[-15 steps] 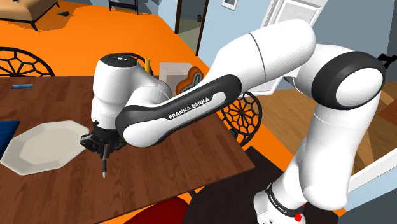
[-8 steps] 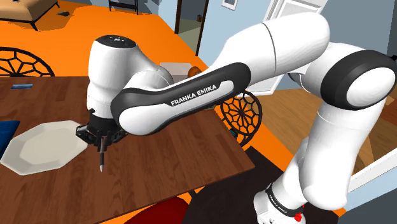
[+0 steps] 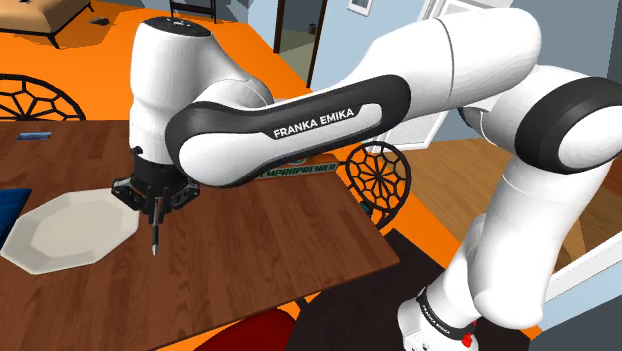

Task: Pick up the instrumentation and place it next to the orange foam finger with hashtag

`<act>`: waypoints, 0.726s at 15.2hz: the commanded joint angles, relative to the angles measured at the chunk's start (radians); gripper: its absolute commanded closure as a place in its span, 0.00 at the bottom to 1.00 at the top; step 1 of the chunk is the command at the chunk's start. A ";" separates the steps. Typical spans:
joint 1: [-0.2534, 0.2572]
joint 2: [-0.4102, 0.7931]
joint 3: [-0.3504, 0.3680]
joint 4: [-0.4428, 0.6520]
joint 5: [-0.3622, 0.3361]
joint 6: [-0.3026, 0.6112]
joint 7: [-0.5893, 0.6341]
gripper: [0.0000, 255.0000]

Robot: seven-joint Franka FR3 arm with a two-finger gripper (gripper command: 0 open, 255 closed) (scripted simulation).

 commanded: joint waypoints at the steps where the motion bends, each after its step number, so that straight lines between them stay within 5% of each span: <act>1: -0.002 -0.010 0.002 0.015 0.007 -0.024 -0.004 1.00; 11: -0.003 -0.035 0.008 0.119 0.022 -0.151 -0.012 1.00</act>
